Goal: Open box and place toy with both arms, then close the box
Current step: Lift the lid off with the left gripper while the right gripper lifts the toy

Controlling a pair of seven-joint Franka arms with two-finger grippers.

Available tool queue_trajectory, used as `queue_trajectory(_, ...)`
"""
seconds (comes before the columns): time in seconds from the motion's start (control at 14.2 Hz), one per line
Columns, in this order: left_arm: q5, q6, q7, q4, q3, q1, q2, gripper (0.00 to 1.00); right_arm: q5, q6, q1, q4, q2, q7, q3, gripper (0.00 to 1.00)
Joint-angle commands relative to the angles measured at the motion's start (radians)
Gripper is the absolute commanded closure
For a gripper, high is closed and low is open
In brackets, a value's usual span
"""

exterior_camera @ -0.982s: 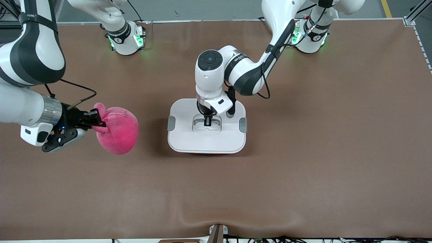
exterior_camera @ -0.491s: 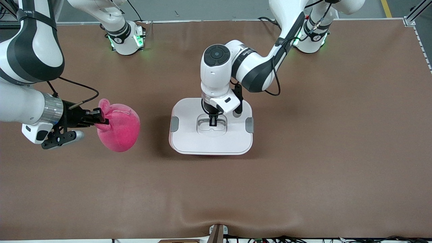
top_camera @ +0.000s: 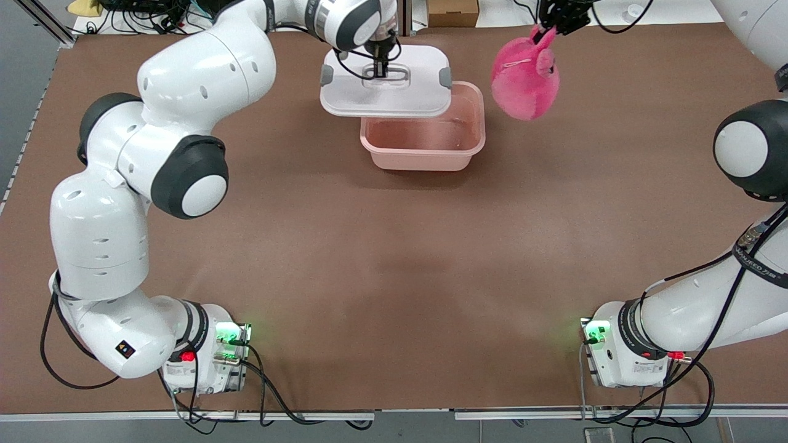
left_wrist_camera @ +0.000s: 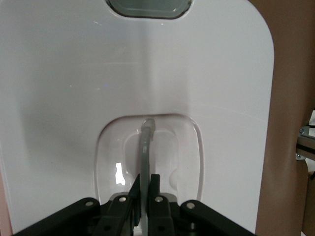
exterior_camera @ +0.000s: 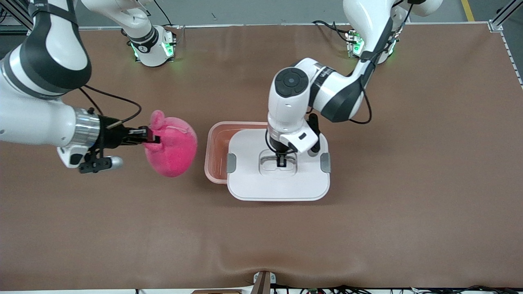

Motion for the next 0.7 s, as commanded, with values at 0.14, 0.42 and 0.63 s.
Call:
queue_trajectory(0.14, 0.018, -0.022, 0.053, -0.055, -0.004, 0.049, -0.052, 1.00, 0.103, 0.029, 0.054, 0.008, 0.030, 0.096, -0.011, 1.00)
queue_trajectory(0.42, 0.018, -0.021, 0.105, -0.069, -0.005, 0.106, -0.077, 1.00, 0.153, 0.076, 0.098, 0.005, 0.086, 0.099, -0.009, 1.00)
queue_trajectory(0.63, 0.018, -0.021, 0.146, -0.091, -0.007, 0.140, -0.098, 1.00, 0.190, 0.083, 0.132, 0.002, 0.116, 0.099, -0.011, 1.00)
